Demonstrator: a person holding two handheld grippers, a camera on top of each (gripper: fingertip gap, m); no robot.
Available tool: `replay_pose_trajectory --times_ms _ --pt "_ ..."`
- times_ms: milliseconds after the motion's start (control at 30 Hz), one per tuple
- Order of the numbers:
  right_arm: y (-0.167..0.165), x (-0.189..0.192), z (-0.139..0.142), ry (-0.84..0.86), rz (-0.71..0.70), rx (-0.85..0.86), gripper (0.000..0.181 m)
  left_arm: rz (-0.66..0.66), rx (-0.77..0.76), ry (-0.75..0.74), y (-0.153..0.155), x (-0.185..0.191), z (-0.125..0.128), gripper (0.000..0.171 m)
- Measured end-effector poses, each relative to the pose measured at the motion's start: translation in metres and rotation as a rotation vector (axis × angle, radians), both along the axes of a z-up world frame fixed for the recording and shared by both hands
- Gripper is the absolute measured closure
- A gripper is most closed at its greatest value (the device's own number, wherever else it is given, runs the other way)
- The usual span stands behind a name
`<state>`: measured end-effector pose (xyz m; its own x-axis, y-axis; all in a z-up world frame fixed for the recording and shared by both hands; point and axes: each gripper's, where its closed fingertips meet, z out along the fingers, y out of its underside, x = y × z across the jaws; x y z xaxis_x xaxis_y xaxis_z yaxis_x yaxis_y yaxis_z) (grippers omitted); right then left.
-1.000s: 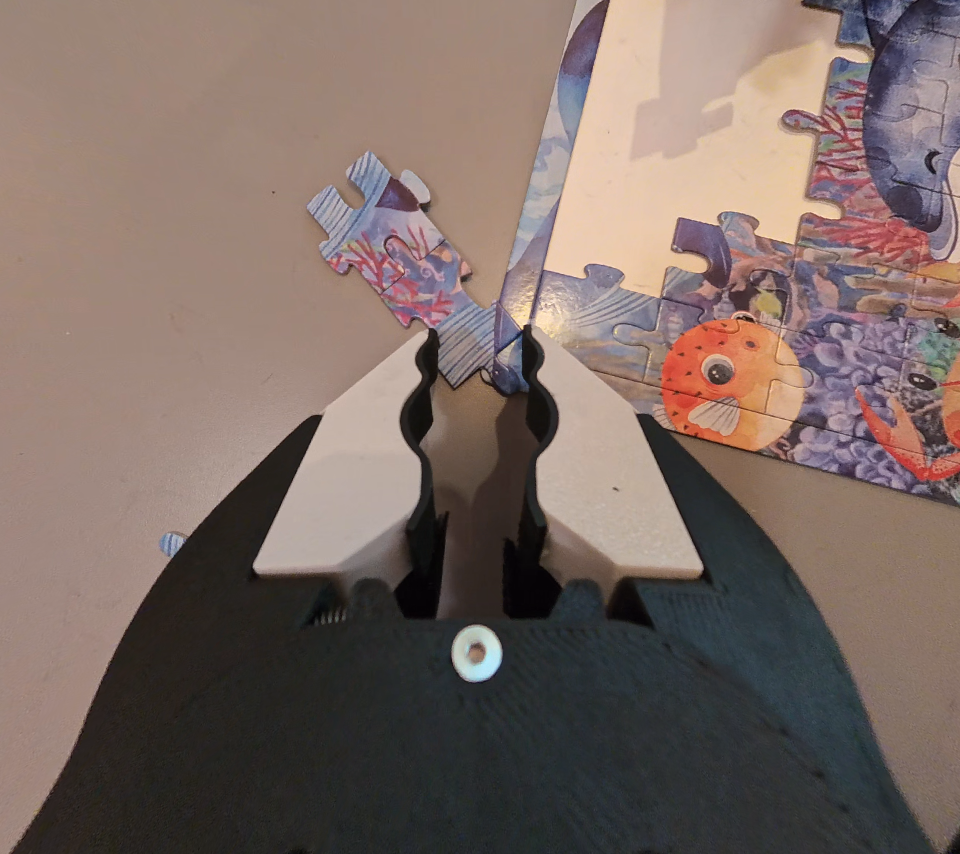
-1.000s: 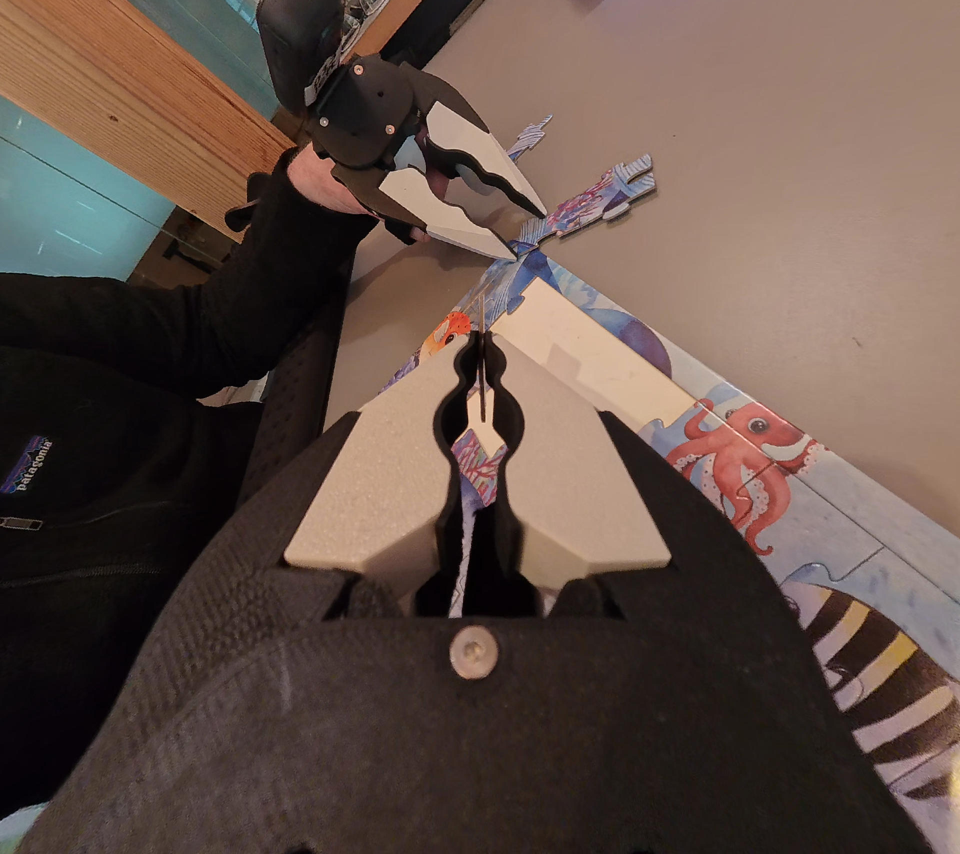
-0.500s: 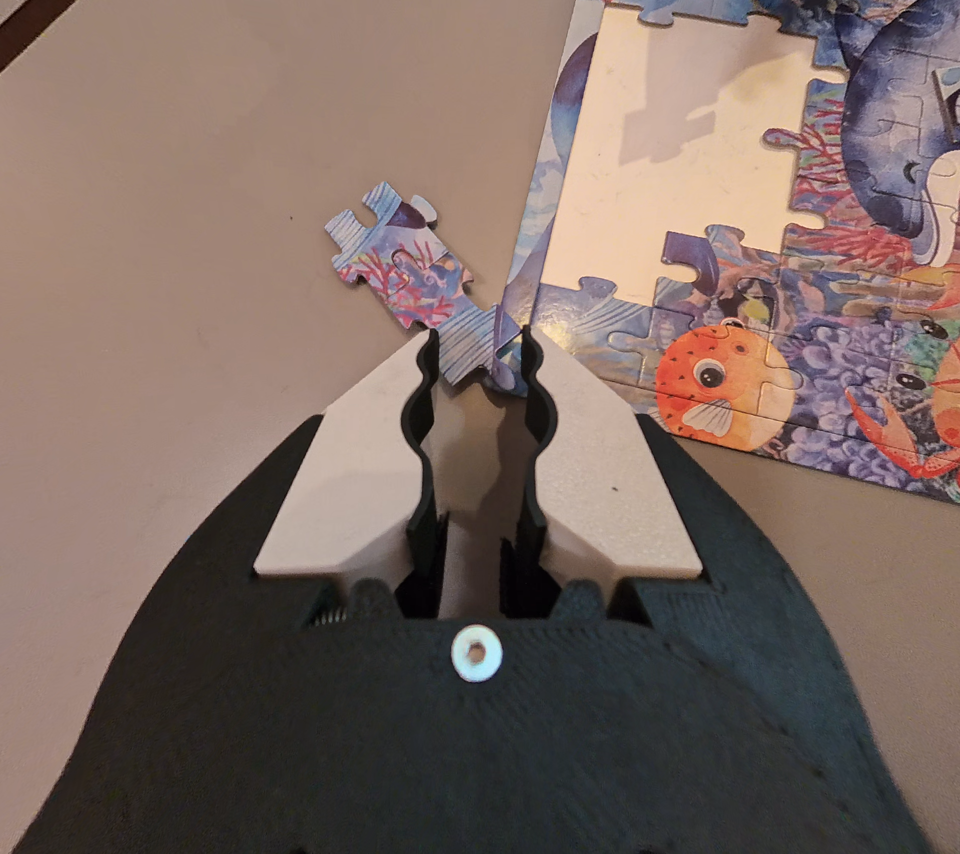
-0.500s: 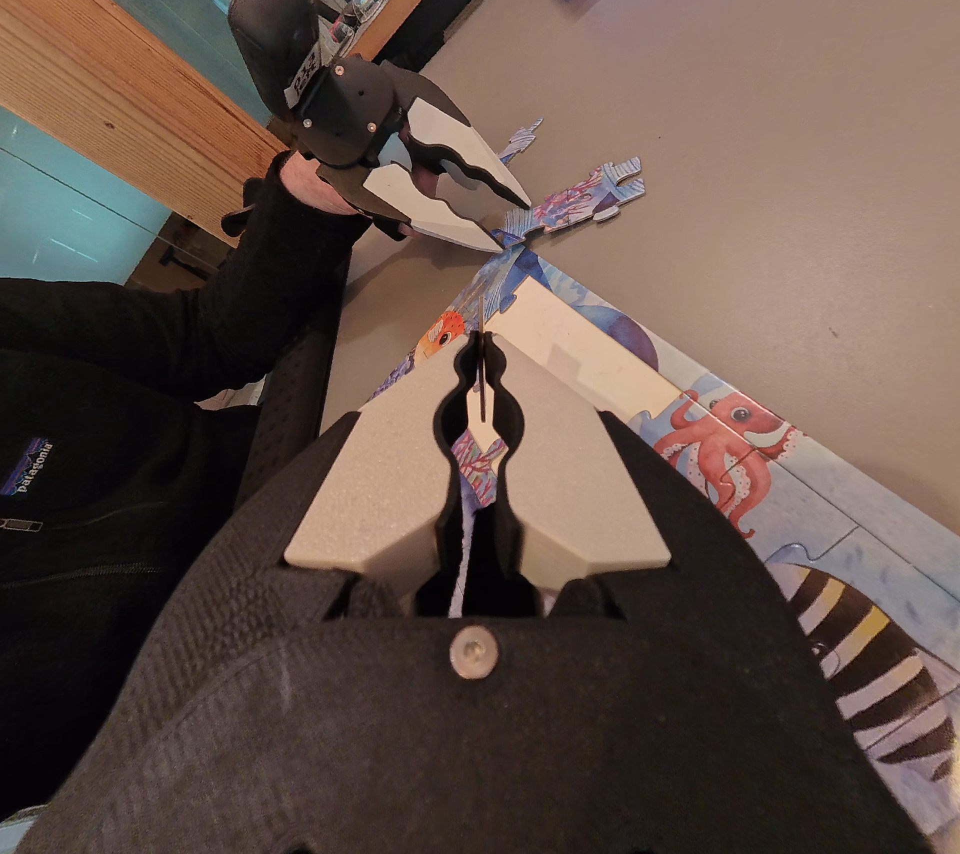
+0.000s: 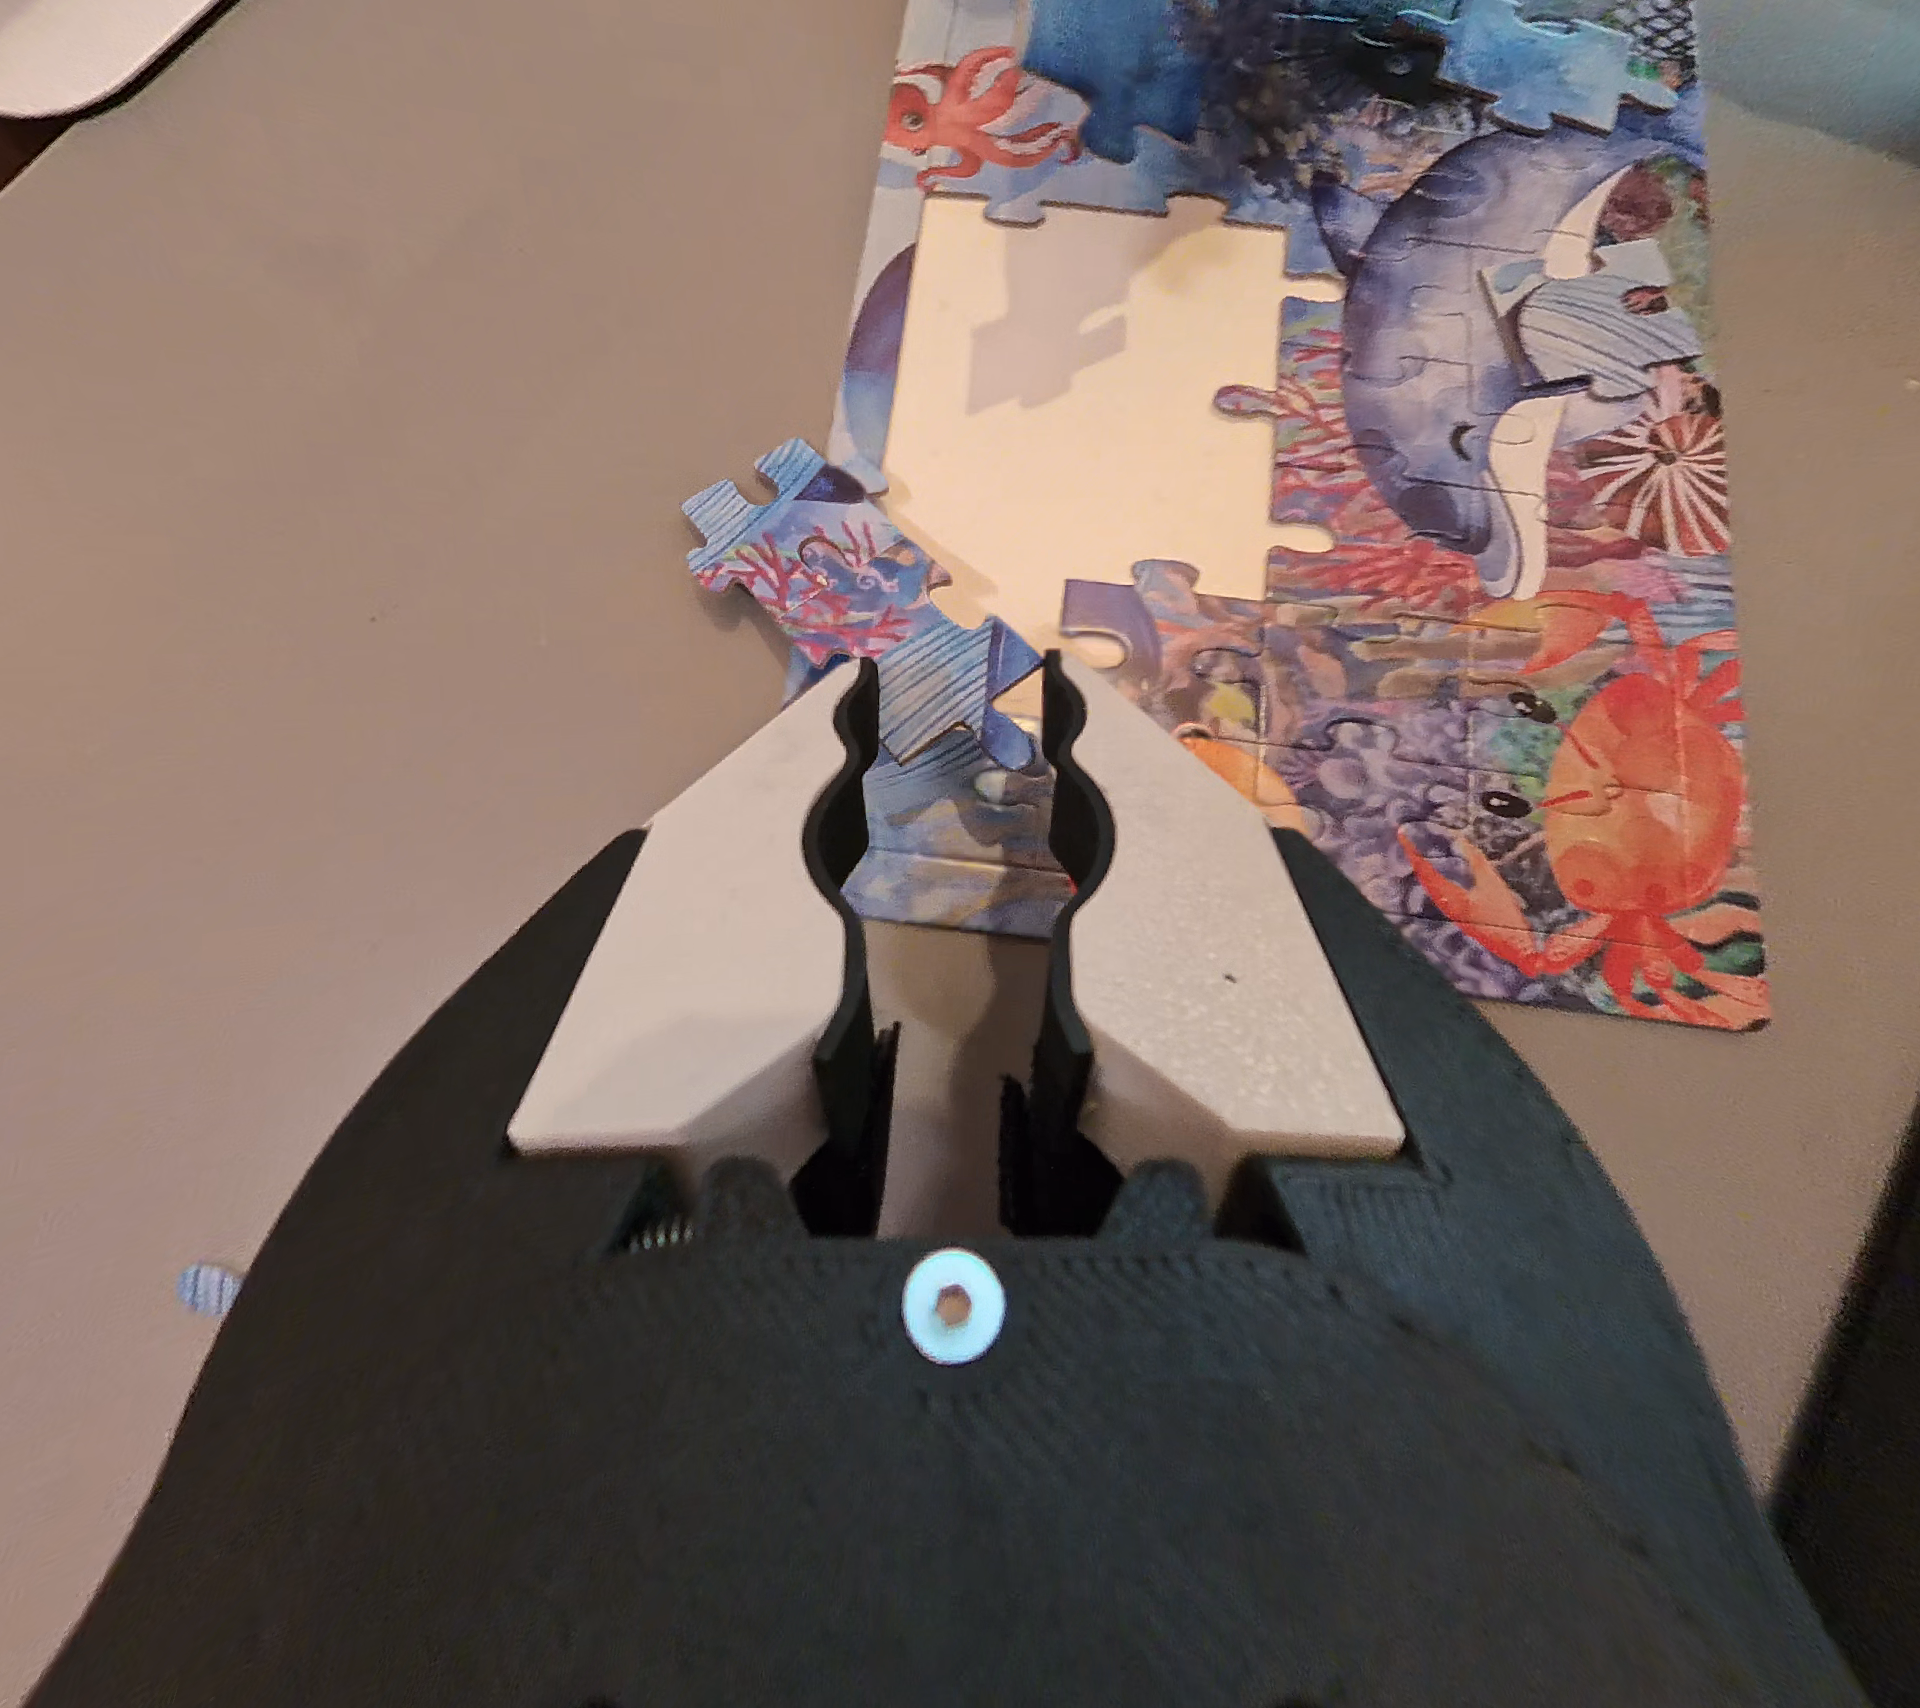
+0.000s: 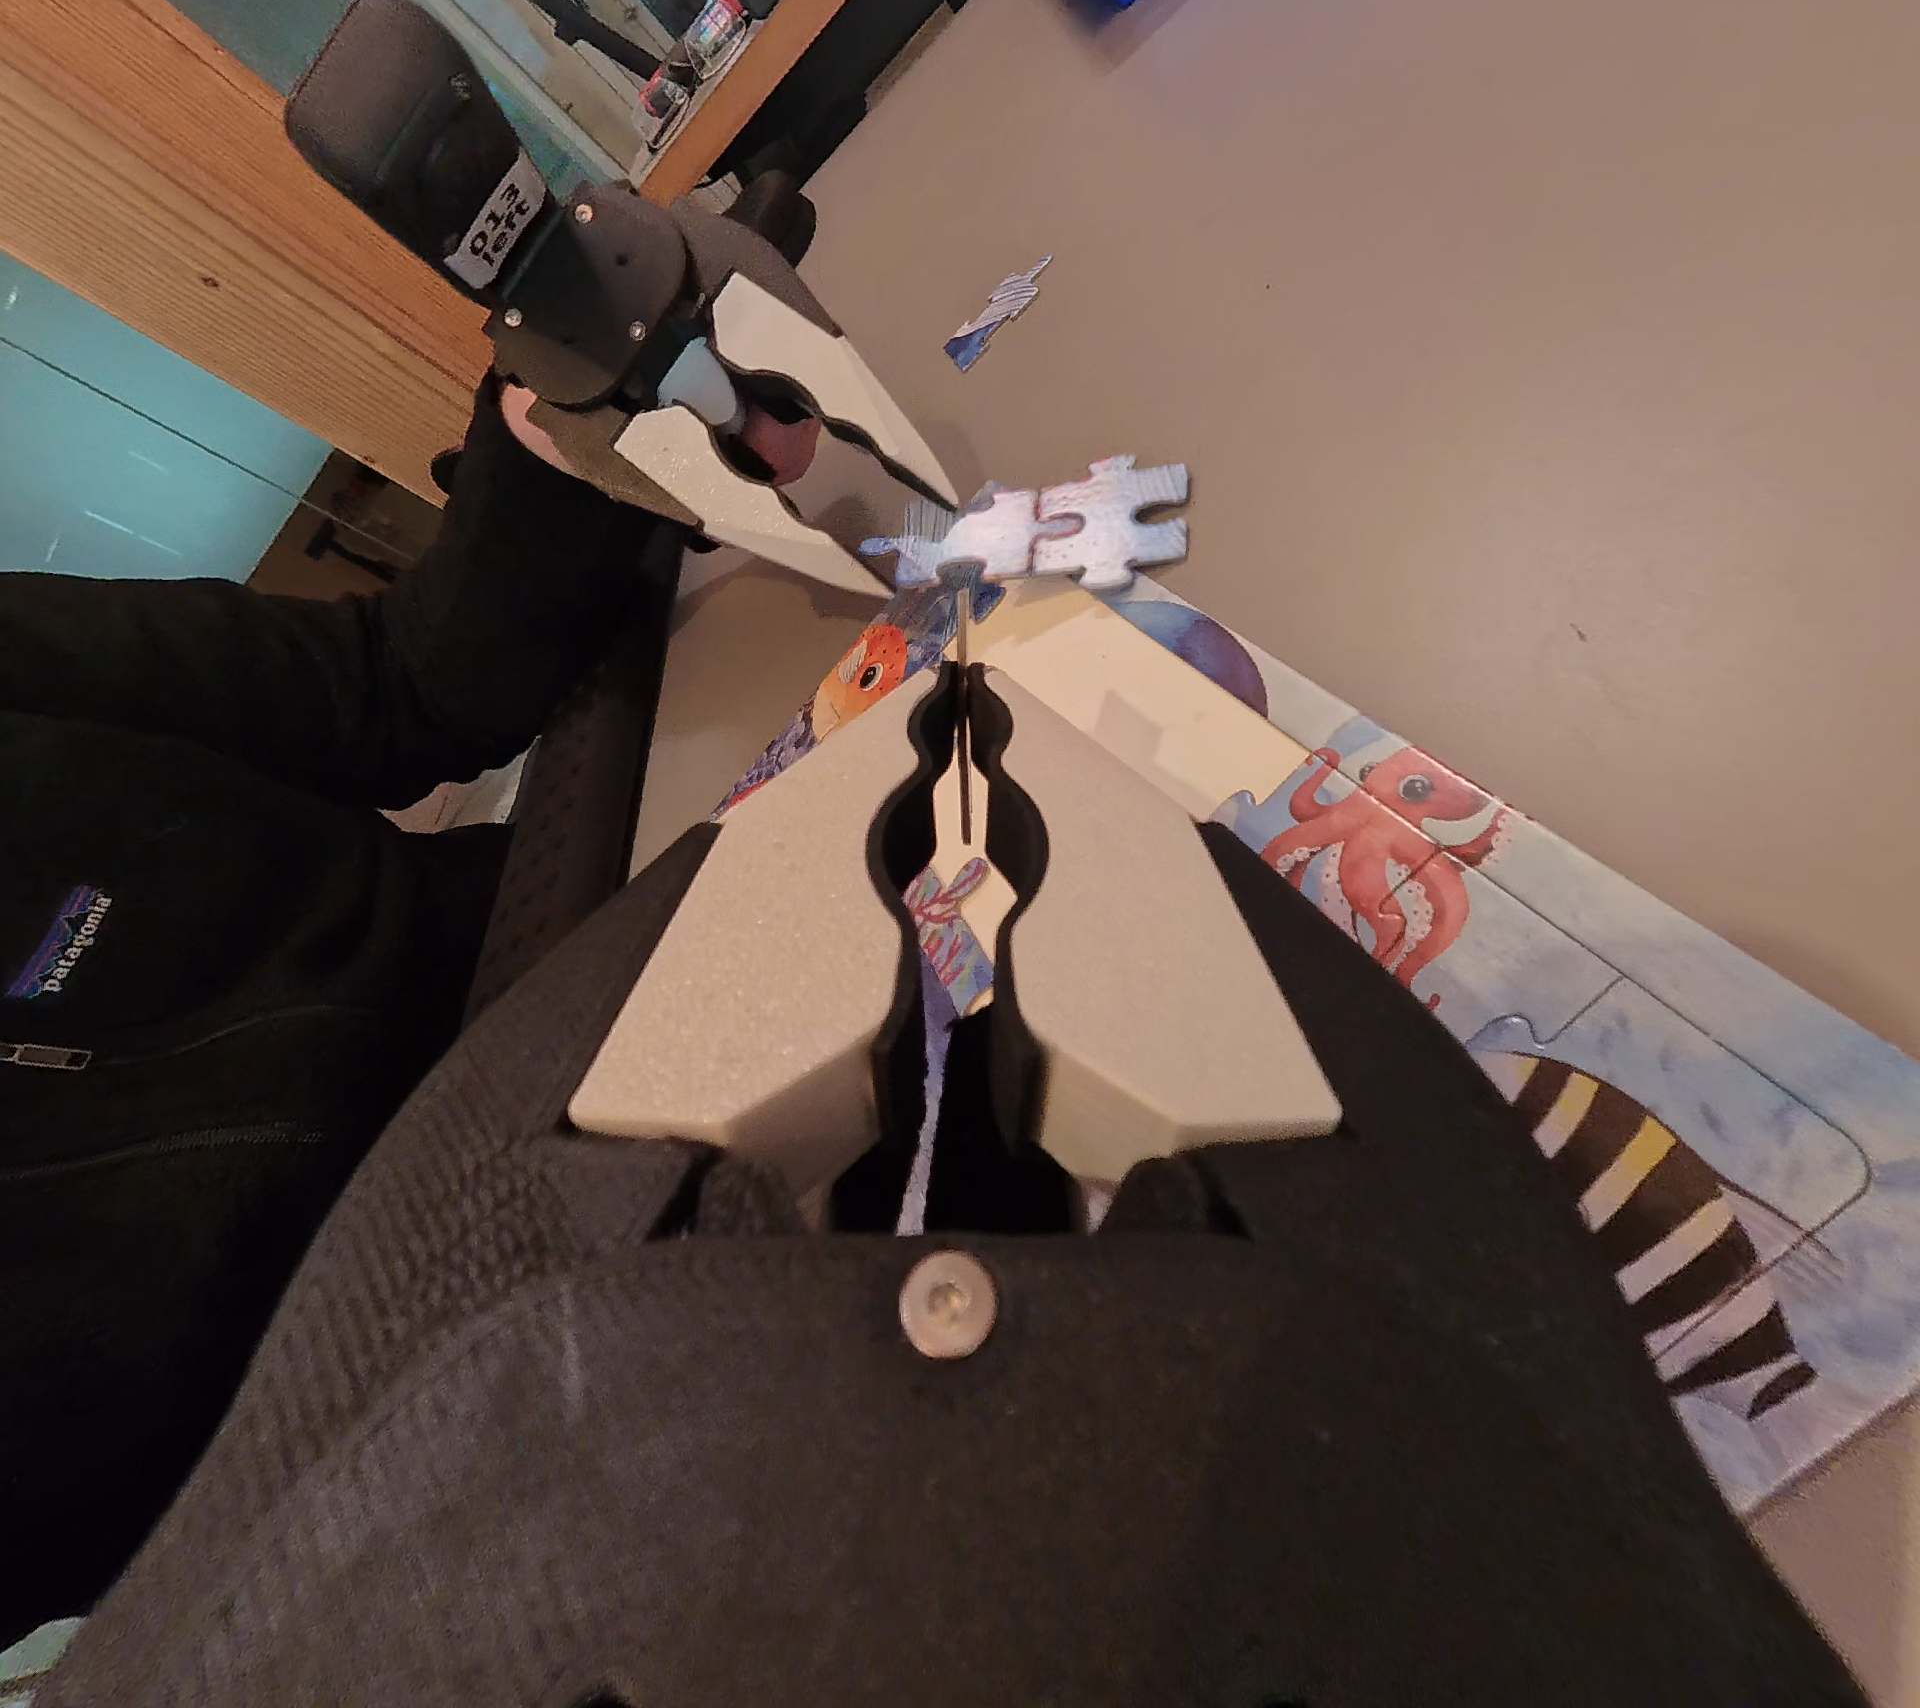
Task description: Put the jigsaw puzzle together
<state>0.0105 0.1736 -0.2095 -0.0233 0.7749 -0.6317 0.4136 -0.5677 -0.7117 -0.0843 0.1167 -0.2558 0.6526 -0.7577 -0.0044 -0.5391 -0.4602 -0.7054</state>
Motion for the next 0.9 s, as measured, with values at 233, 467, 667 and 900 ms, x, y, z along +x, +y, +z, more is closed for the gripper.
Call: replay_pose_trajectory --times_ms 233,467,667,900 --pt "0.005 0.004 -0.001 0.004 -0.014 -0.008 0.181 -0.136 0.016 -0.038 -0.018 0.028 0.001 0.142" --pt "0.005 0.006 -0.001 0.005 -0.015 -0.008 0.181 -0.290 0.049 -0.035 -0.031 0.047 -0.005 0.142" --pt "0.006 0.009 -0.003 0.002 -0.012 -0.019 0.181 -0.313 0.061 0.014 -0.035 0.058 -0.017 0.142" --pt "0.003 0.013 -0.003 -0.006 0.010 -0.025 0.181 -0.347 0.066 0.044 -0.044 0.070 -0.021 0.142"
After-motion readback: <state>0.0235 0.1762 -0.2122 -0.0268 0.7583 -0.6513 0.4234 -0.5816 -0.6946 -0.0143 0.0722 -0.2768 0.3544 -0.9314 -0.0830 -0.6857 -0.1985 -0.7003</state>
